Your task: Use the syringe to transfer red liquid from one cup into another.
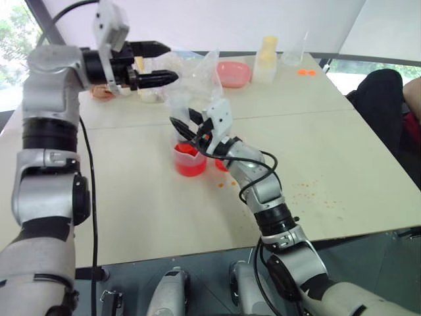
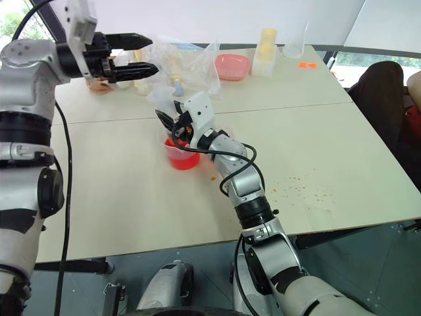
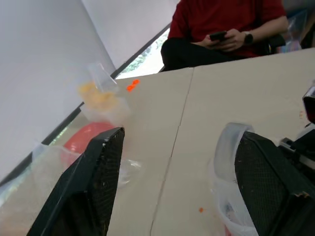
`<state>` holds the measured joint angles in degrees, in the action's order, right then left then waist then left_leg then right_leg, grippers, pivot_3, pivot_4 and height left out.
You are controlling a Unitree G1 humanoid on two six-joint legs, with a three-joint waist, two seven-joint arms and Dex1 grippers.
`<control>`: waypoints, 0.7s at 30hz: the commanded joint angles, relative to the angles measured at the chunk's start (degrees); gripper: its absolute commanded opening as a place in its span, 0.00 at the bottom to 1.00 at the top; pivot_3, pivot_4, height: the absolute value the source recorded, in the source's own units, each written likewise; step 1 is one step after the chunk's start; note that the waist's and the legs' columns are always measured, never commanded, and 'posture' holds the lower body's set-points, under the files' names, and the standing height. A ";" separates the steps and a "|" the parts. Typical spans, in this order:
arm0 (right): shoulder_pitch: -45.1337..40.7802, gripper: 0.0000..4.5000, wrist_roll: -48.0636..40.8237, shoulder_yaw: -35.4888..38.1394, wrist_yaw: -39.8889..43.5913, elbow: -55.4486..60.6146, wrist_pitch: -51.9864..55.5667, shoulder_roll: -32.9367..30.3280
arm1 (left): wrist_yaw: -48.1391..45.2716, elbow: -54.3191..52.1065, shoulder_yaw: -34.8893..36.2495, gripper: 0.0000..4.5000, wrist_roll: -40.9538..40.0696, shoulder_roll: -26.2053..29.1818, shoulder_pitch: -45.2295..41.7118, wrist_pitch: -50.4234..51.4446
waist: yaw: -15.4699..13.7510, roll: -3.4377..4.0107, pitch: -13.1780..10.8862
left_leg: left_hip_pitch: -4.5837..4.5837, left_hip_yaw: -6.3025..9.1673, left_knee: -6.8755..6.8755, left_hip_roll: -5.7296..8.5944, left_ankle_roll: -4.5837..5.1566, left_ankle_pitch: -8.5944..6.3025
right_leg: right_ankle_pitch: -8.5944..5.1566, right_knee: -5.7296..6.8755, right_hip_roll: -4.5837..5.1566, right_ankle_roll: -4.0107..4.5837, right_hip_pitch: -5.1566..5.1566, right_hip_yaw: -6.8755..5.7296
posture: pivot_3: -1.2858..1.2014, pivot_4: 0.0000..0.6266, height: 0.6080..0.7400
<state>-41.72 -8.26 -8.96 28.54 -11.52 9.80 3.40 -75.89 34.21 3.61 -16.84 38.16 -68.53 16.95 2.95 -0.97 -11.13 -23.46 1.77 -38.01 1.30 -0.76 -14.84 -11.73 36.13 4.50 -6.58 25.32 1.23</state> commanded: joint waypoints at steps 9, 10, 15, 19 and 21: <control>-4.20 0.32 -4.95 4.98 -4.07 10.26 6.17 -0.47 | 5.14 -25.99 10.87 0.72 -17.03 6.33 20.13 24.88 | 0.13 0.00 0.00 | 0.01 0.15 0.01 -0.06 -0.03 0.01 | 0.00 0.01 0.02 0.01 0.02 0.05 | 0.52 0.24 1.00; -4.36 0.32 -5.53 5.58 -4.47 11.01 6.95 -0.62 | 7.23 -26.20 11.66 0.72 -17.32 5.75 20.29 24.80 | -0.17 0.00 0.00 | 0.01 0.16 0.01 -0.06 -0.06 0.03 | 0.00 0.00 0.03 0.01 0.02 0.04 | 0.52 0.24 1.00; -6.18 0.32 -10.16 10.81 -7.48 17.44 13.28 -2.93 | 10.40 -27.29 11.65 0.72 -18.72 4.17 20.47 24.10 | -0.69 0.00 0.00 | 0.03 0.15 -0.01 -0.01 -0.16 0.09 | 0.00 -0.05 0.11 0.02 0.01 0.04 | 0.52 0.24 1.00; -5.72 0.32 -13.50 14.67 -10.02 24.12 19.11 -7.13 | 9.50 -26.12 8.73 0.72 -17.45 3.19 19.66 21.64 | -0.83 0.00 0.00 | 0.03 0.13 -0.01 0.02 -0.17 0.09 | 0.00 -0.05 0.14 0.02 0.01 0.04 | 0.52 0.24 1.00; -4.60 0.32 -14.68 16.09 -11.35 27.46 21.98 -9.13 | 8.88 -24.73 7.38 0.72 -17.28 2.33 18.48 20.67 | -0.78 0.00 0.00 | 0.03 0.10 -0.01 0.03 -0.16 0.09 | 0.00 -0.06 0.13 0.02 0.01 0.05 | 0.52 0.24 1.00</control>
<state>-46.14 -21.08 5.95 18.20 11.27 30.24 -5.27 -66.35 9.44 11.56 -34.21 40.48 -48.01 39.23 2.17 -0.97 -11.12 -23.43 1.86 -38.02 1.33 -0.92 -14.75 -11.72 36.07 4.62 -6.56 25.33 1.27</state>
